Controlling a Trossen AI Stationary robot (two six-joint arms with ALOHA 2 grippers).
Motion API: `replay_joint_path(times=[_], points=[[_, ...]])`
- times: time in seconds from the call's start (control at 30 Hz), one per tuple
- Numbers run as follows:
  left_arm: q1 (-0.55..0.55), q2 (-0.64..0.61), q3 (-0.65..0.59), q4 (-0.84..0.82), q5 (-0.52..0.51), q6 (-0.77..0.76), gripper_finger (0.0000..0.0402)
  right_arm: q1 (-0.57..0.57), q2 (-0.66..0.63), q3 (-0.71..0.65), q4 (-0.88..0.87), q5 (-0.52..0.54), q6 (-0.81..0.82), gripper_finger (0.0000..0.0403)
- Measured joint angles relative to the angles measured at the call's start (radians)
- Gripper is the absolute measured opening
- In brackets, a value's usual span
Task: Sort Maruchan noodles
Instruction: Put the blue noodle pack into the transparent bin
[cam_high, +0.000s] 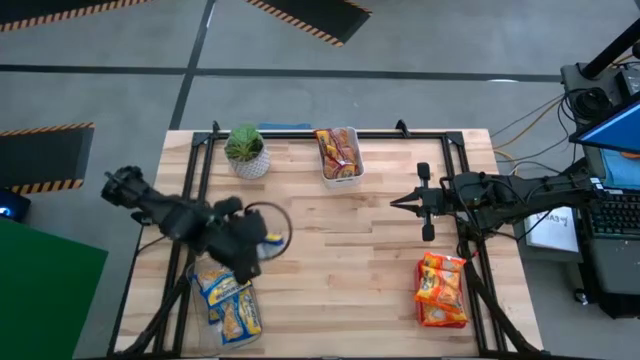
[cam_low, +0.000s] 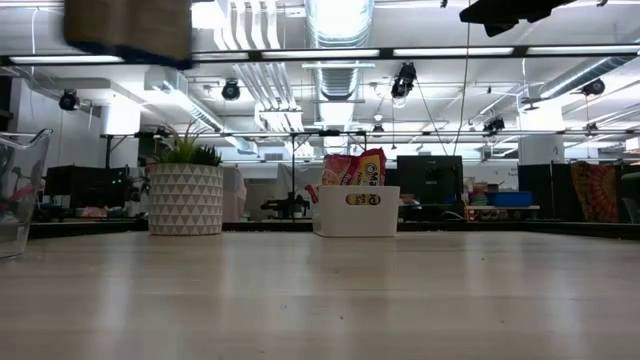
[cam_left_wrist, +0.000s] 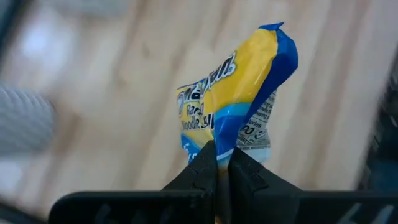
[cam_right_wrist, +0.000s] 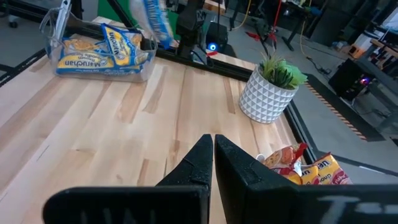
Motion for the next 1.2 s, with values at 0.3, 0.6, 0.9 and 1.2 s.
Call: replay_joint_path(times=[0.3, 0.6, 0.9, 1.2], points=[[-0.216, 0.021, -0.089, -0.073, 0.244, -0.367, 0.0, 0.0, 0.0, 0.0, 0.001, 0.0, -0.014, 0.0009], [-0.283, 0.098, -0.188, -0.068, 0.305, -0.553, 0.0, 0.0, 0.0, 0.0, 0.001, 0.0, -0.012, 0.0009], [-0.282, 0.209, -0.188, -0.043, 0.508, -0.487, 0.0096, 0.0, 0.0, 0.0, 0.0, -0.001, -0.002, 0.0009], [-0.278, 0.209, -0.067, 0.018, 0.543, -0.514, 0.0128, 0.0, 0.0, 0.0, 0.0, -0.001, 0.006, 0.0009]])
